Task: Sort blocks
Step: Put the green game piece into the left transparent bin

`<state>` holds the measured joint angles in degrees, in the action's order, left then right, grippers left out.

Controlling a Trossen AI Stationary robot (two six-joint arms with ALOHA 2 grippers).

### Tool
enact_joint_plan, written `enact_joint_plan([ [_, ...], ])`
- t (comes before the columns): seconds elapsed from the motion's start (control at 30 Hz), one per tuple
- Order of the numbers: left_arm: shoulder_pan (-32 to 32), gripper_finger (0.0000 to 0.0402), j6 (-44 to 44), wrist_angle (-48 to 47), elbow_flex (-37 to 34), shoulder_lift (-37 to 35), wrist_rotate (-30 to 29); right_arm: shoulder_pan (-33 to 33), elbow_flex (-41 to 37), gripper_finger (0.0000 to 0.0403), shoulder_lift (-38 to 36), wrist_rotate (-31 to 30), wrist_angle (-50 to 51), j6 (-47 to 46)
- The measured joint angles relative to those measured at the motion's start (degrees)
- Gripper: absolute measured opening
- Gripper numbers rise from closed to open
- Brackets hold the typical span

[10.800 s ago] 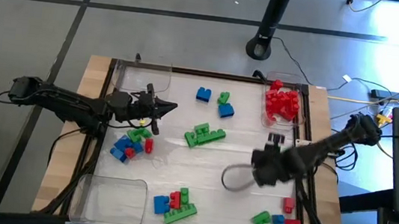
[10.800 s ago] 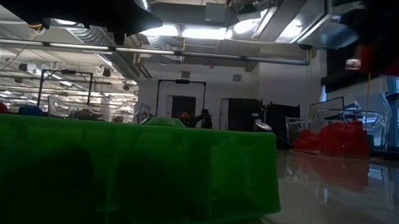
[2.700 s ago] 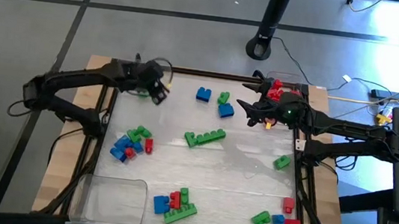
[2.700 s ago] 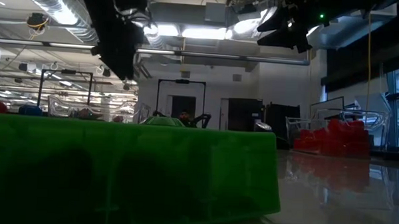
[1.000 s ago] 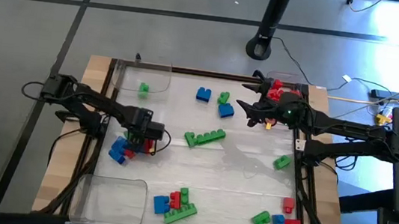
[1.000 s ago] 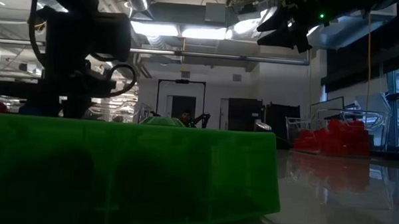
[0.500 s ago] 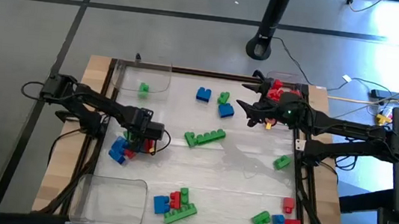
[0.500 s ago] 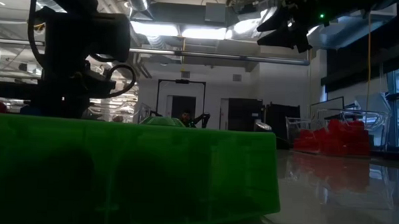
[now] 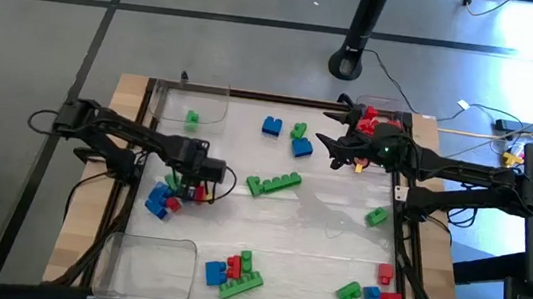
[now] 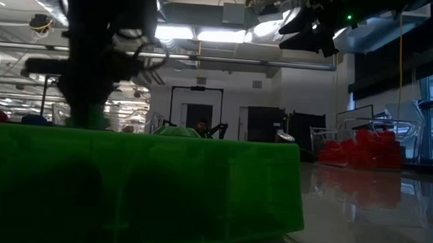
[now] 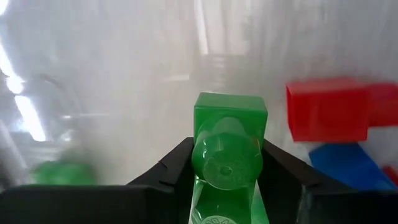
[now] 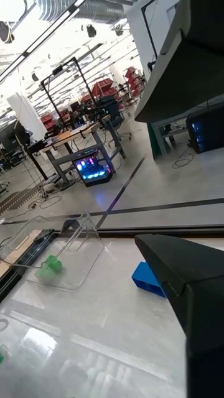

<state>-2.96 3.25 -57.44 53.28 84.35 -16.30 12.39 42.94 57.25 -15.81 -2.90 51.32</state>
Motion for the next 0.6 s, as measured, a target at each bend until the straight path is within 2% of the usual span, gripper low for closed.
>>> enact_joint_plan([
  [0.17,0.0,0.0130,1.6,-1.0,5.3,-2.7,-4.6,0.0,0.0,0.0309,0.0,0.0,0.0,0.0],
  [0.33,1.9,0.0130,3.2,0.6,9.0,-7.5,-14.6,0.0,0.0,0.0309,0.0,0.0,0.0,0.0],
  [0.43,5.0,0.0132,4.7,4.1,9.3,-11.1,-18.6,0.0,0.0,0.0309,0.0,0.0,0.0,0.0],
  [0.6,13.0,0.0133,6.3,10.7,9.3,-15.9,-20.4,0.0,0.0,0.0309,0.0,0.0,0.0,0.0],
])
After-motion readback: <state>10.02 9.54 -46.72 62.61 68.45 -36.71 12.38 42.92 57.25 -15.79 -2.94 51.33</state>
